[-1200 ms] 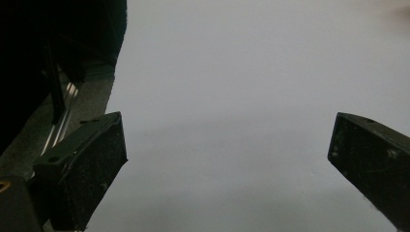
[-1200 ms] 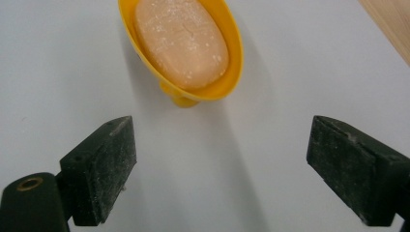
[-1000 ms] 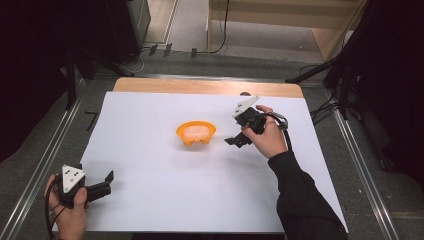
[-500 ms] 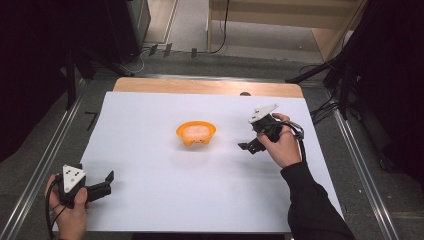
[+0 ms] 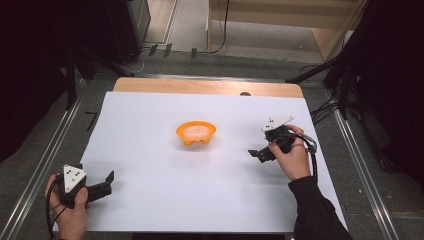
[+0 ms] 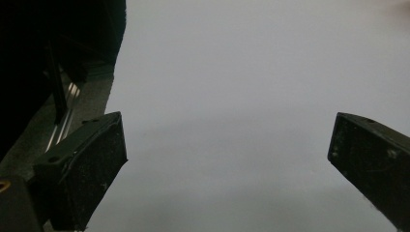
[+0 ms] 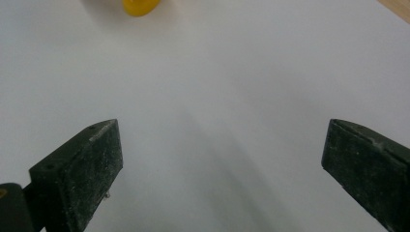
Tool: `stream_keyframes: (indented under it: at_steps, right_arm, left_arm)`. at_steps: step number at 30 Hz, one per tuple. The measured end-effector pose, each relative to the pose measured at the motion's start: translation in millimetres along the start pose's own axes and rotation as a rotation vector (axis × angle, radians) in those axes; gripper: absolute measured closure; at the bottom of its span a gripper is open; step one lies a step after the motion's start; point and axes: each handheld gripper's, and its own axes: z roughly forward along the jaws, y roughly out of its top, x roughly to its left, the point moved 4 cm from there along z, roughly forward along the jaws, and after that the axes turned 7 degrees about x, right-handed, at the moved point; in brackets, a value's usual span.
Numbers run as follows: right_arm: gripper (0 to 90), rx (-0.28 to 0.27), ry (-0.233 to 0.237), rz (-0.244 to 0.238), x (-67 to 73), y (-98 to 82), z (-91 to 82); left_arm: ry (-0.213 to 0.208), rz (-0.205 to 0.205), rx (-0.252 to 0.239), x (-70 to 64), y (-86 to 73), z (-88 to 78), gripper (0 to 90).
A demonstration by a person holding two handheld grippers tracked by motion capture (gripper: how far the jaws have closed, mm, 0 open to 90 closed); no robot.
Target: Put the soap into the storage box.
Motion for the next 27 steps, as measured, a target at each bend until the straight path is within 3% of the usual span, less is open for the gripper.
stream_keyframes:
  at_steps: [6,19,27]
  right_arm:
    - [1.1,-0.011,-0.040,0.039,-0.2,-17.0,-6.1]
    - [1.1,-0.042,-0.066,0.105,2.1,-50.8,-17.6]
    - [1.1,-0.041,-0.077,0.122,4.4,-72.7,-19.7]
  left_arm:
    - [0.001,0.002,0.000,0.0,0.0,0.1,0.7]
    - [0.003,0.006,0.002,-0.2,0.1,0.2,0.7]
    - [0.005,0.007,0.003,-0.3,0.1,0.4,0.7]
